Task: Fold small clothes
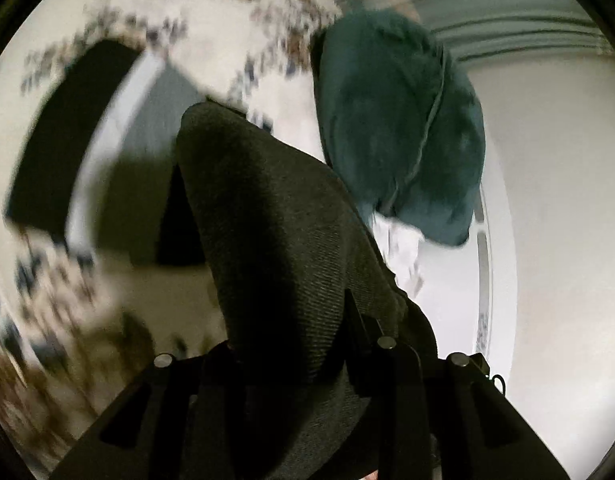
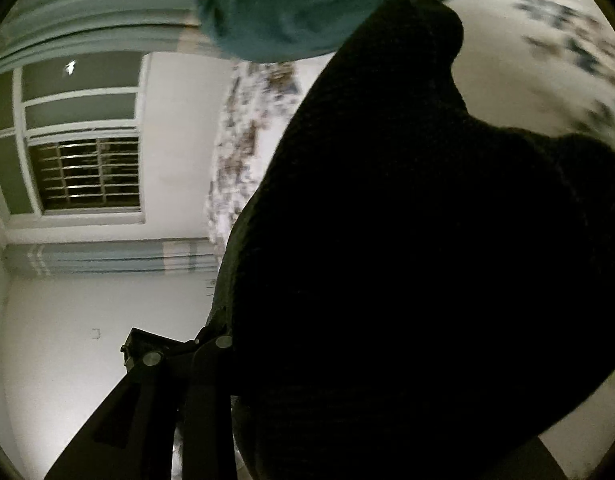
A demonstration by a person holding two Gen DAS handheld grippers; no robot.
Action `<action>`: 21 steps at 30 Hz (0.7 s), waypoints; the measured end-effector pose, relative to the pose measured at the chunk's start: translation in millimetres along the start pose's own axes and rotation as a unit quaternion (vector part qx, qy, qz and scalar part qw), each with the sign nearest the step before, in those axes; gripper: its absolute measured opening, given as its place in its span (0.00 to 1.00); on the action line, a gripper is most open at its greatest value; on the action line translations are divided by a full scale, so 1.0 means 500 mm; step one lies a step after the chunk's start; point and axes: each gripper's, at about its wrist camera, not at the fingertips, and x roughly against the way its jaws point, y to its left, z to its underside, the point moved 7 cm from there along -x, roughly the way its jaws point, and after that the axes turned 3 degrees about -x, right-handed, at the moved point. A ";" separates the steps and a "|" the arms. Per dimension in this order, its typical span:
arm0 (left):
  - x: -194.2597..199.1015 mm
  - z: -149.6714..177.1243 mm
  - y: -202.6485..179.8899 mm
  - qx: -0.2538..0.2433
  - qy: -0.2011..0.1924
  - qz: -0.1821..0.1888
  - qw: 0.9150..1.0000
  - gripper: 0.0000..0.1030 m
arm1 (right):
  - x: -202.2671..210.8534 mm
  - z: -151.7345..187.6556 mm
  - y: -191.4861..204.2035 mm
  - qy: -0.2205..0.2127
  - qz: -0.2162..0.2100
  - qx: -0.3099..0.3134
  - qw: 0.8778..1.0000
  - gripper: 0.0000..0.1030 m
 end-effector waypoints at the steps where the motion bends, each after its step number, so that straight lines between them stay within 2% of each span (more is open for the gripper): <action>1: 0.010 -0.034 0.013 -0.002 -0.011 -0.004 1.000 0.23 | -0.034 -0.010 0.023 0.002 -0.006 0.006 1.000 0.33; 5: 0.033 -0.152 0.108 -0.001 -0.036 -0.026 0.999 0.23 | -0.183 -0.035 0.061 0.024 -0.024 0.020 0.999 0.33; 8: 0.022 -0.212 0.203 0.007 -0.032 -0.046 0.998 0.24 | -0.319 -0.050 0.062 0.039 -0.023 0.025 0.999 0.33; 11: -0.004 -0.246 0.299 0.018 -0.017 -0.077 0.997 0.24 | -0.455 -0.073 0.047 0.055 -0.002 0.036 0.998 0.33; 13: -0.019 -0.249 0.354 0.036 0.001 -0.080 0.996 0.26 | -0.505 -0.073 0.027 0.061 0.019 0.048 0.997 0.33; 15: -0.031 -0.251 0.382 0.063 0.015 -0.057 0.996 0.29 | -0.524 -0.074 0.013 0.065 0.040 0.056 0.996 0.35; 17: -0.024 -0.250 0.377 0.066 0.023 -0.047 0.996 0.29 | -0.524 -0.075 0.002 0.074 0.064 0.051 0.994 0.45; 19: -0.005 -0.245 0.361 0.054 0.017 -0.066 0.996 0.35 | -0.512 -0.077 -0.012 0.090 0.110 0.058 0.988 0.57; 20: 0.005 -0.240 0.354 0.042 0.018 -0.096 0.994 0.47 | -0.500 -0.082 -0.018 0.098 0.138 0.068 0.983 0.59; 21: 0.015 -0.237 0.350 0.032 0.017 -0.122 0.992 0.66 | -0.482 -0.085 -0.022 0.099 0.166 0.080 0.978 0.64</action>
